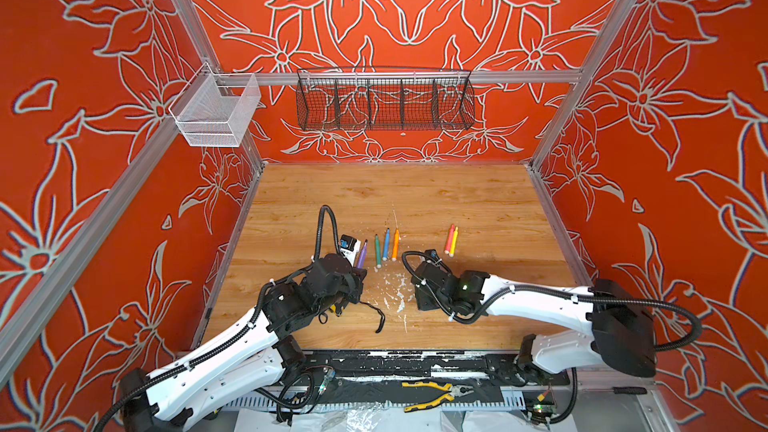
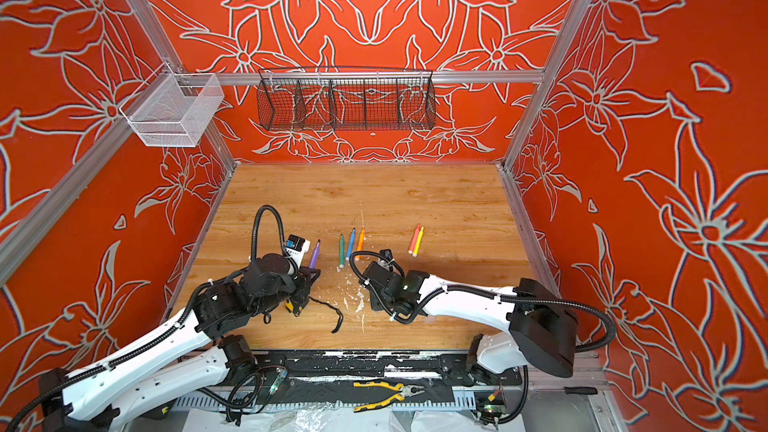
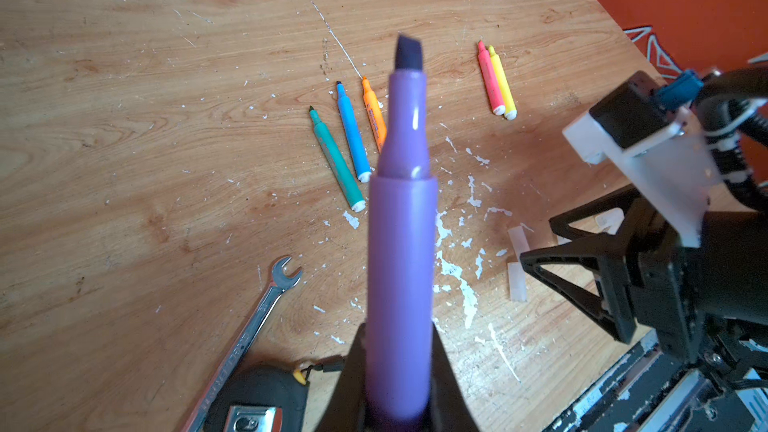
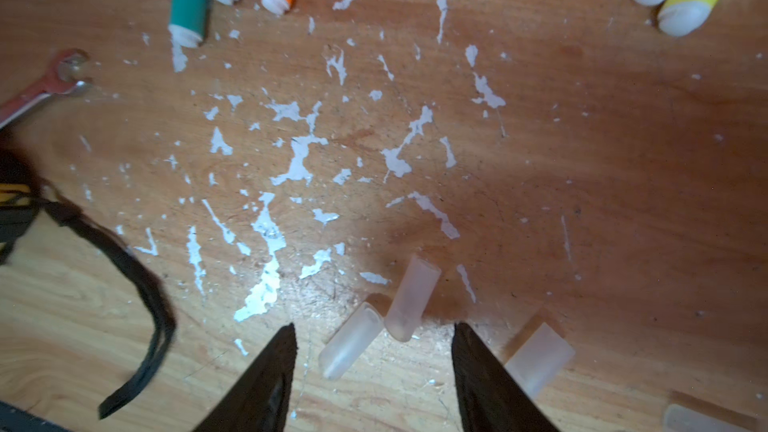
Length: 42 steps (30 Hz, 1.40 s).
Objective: Insert the pens into the pen caps
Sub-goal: 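Lower the right gripper over a translucent pen cap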
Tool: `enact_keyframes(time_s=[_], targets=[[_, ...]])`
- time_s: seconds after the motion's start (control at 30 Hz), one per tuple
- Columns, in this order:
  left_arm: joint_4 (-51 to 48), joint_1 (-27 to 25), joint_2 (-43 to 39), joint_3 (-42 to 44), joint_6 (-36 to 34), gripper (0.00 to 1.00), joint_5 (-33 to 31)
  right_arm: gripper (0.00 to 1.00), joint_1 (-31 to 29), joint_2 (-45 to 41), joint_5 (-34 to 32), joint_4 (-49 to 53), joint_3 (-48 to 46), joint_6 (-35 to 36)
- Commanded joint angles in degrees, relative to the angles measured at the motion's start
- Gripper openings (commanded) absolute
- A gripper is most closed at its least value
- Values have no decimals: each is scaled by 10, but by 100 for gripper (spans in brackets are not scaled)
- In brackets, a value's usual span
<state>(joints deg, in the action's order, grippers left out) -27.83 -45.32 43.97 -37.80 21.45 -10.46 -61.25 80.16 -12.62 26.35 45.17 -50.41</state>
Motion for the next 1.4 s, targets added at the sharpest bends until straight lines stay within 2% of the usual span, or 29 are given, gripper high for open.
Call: enact_keyframes(time_s=[0.0, 0.3, 0.5, 0.7, 0.8, 0.9, 1.07, 1.37], targets=[[0, 4, 18, -9, 1, 0, -8, 59, -3, 17, -21, 2, -12, -19], [-7, 2, 12, -10, 3, 0, -12, 53, -2, 83, -29, -4, 2, -27], [-9, 2, -15, -3, 5, 0, -13, 52, 2, 78, -54, -6, -7, -41], [-12, 3, -24, -2, 5, 0, -16, 52, 5, 100, -50, -12, 2, -38], [-12, 2, -25, -3, 5, 0, -15, 48, 6, 117, -43, -11, 12, -38], [-12, 2, -26, -3, 5, 0, -13, 41, 6, 113, -35, -18, 6, -43], [-11, 2, -27, -2, 4, 0, -11, 39, 5, 99, -18, -48, -19, -50], [-10, 2, -33, 1, 5, 0, -7, 38, 3, 93, -24, -37, -29, -58]])
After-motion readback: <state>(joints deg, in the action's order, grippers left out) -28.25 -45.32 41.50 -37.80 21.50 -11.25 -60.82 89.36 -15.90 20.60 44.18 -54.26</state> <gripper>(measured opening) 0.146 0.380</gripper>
